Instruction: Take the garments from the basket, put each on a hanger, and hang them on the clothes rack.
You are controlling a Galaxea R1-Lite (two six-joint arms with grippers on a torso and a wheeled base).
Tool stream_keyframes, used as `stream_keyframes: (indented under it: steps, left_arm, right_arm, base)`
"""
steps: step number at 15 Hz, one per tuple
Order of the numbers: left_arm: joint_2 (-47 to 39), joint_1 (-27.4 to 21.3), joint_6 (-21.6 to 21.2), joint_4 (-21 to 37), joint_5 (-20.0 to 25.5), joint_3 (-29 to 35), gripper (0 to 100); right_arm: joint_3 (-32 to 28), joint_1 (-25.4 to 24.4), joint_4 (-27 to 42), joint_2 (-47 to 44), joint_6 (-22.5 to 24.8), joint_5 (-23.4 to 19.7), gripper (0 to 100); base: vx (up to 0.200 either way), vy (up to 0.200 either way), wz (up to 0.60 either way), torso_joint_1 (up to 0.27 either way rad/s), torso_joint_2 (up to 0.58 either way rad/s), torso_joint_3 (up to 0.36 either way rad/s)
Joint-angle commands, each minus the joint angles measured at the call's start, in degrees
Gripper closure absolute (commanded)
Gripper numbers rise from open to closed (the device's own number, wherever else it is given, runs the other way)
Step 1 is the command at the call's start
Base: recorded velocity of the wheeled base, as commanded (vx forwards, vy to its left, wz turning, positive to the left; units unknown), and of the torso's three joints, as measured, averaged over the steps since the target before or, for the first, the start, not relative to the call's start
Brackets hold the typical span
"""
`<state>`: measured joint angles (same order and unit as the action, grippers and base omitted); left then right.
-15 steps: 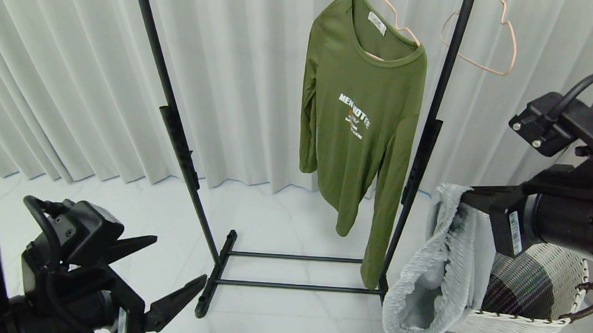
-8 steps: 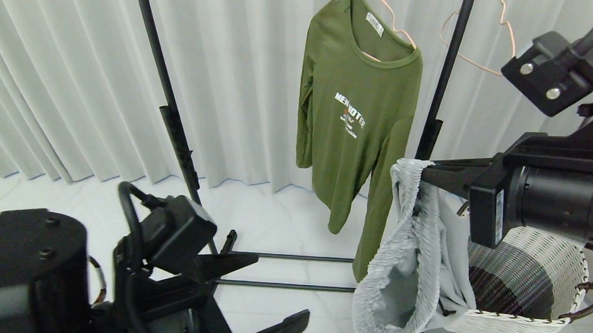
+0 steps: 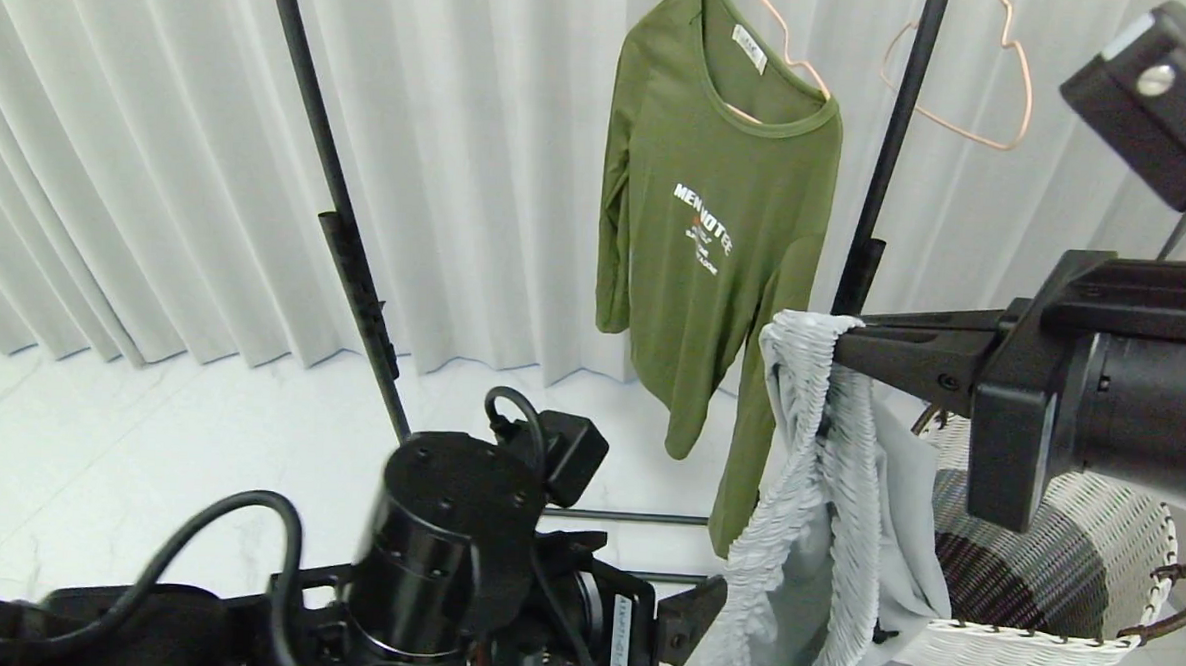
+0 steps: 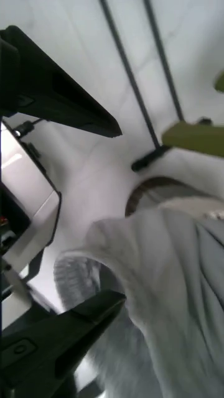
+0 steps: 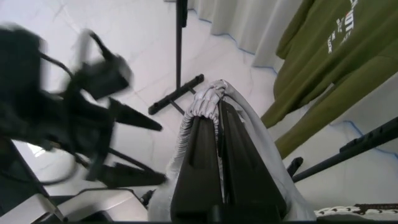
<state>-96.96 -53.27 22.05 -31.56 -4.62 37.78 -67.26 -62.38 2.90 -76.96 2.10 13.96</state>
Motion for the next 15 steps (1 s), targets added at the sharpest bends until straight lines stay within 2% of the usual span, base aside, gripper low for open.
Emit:
stream_keyframes:
  steps: [1,5,9,10,12,13,15]
  left_arm:
    - [-6.2,-1.1,0.5,-0.3,-1.0,0.5,0]
    - [-12.1,-1.3,0.5,-3.3,-1.3,0.3,0]
    - [-12.3,-1.4,0.5,-3.4,-1.0,-1.0,0]
    - [-12.2,-1.4,0.5,-3.4,-1.6,-1.5,100]
    - [-9.6,-2.9,-0.1,-5.6,-5.3,-4.4,100]
    - [-6.9,-3.6,-1.0,-7.9,-5.8,-6.0,100]
    - [1.3,-2.1,-7.8,-8.3,-5.8,-9.6,100]
  right_arm:
    - [0.1,-0.1,0.0,0.7,-0.1,0.0,100]
    - [0.1,-0.1,0.0,1.1,-1.4,0.0,100]
    - [0.5,0.5,0.2,2.3,-1.5,0.1,100]
    - [0.5,1.0,0.3,2.3,-1.5,0.1,100]
    - [0.5,3.1,0.4,2.4,-1.5,0.3,100]
    - [0.5,4.5,0.4,2.4,-1.5,0.3,100]
    - [0.3,7.8,0.1,2.3,-1.4,0.3,100]
  base:
    - [0.0,0.0,0.0,0.0,0.0,0.0]
    - [0.0,0.0,0.0,0.0,0.0,0.0]
    - [0.0,0.0,0.0,0.0,0.0,0.0]
    - [0.0,0.0,0.0,0.0,0.0,0.0]
    - [0.0,0.0,0.0,0.0,0.0,0.0]
    - [0.0,0.0,0.0,0.0,0.0,0.0]
    - [0.0,0.0,0.0,0.0,0.0,0.0]
